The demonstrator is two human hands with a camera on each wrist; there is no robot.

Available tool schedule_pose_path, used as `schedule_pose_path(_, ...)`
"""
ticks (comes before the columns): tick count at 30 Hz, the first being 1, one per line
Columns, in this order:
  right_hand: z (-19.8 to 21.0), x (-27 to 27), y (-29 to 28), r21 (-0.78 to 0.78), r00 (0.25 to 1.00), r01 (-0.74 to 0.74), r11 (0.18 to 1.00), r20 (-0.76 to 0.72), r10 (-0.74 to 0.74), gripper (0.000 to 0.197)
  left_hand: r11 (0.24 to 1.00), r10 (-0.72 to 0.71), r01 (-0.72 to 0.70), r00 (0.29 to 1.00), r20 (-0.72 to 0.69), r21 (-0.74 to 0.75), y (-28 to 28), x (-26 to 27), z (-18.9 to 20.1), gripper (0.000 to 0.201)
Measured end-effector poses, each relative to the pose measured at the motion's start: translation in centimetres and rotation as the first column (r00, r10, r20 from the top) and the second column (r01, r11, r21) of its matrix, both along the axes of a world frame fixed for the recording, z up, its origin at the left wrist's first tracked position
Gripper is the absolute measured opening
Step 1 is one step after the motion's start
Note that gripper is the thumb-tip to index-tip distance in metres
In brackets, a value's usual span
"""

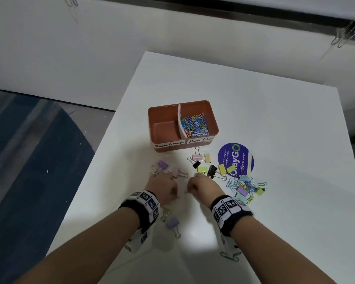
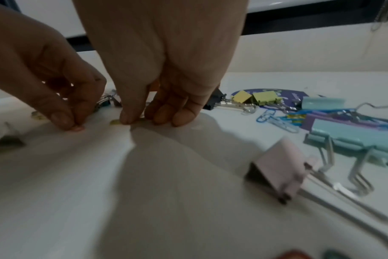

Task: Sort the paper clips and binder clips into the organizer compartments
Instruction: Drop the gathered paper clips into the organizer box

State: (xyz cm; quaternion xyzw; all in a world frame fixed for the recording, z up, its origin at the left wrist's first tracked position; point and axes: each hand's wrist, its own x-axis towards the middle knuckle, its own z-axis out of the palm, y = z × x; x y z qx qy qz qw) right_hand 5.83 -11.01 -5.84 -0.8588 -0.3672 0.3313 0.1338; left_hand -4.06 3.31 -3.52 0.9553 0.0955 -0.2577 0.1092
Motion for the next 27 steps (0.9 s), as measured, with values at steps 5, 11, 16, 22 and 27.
schedule_pose_path(5,-0.4,-0.3,0.0,-0.012,0.998,0.062,0.998,-0.032,-0.062,0.011,0.994,-0.093,0.094,0.995,-0.028,0.052,-0.8,-0.1,0.1,0.029)
schedule_pose_path(11,-0.2,-1.3,-0.3,-0.051,0.999,0.051,0.997,-0.014,-0.052,0.013,0.990,-0.133,0.133,0.991,-0.003,-0.035,-1.9,-0.8,0.3,0.023)
schedule_pose_path(16,0.2,-2.5,-1.2,-0.037,0.994,0.107,0.994,-0.031,-0.108,0.016,0.970,-0.062,0.057,0.998,-0.011,-0.237,-3.2,-1.8,0.8,0.017)
schedule_pose_path(22,1.0,-3.4,-2.3,0.002,0.989,0.131,0.991,-0.075,-0.131,0.014,0.902,0.243,-0.213,0.969,0.035,-0.376,-0.7,-3.6,0.7,0.019)
schedule_pose_path(27,1.7,-3.5,-1.6,0.077,0.995,0.097,0.992,-0.042,-0.094,0.022,0.870,0.427,-0.368,0.895,0.130,-0.328,4.5,-4.7,0.7,0.022)
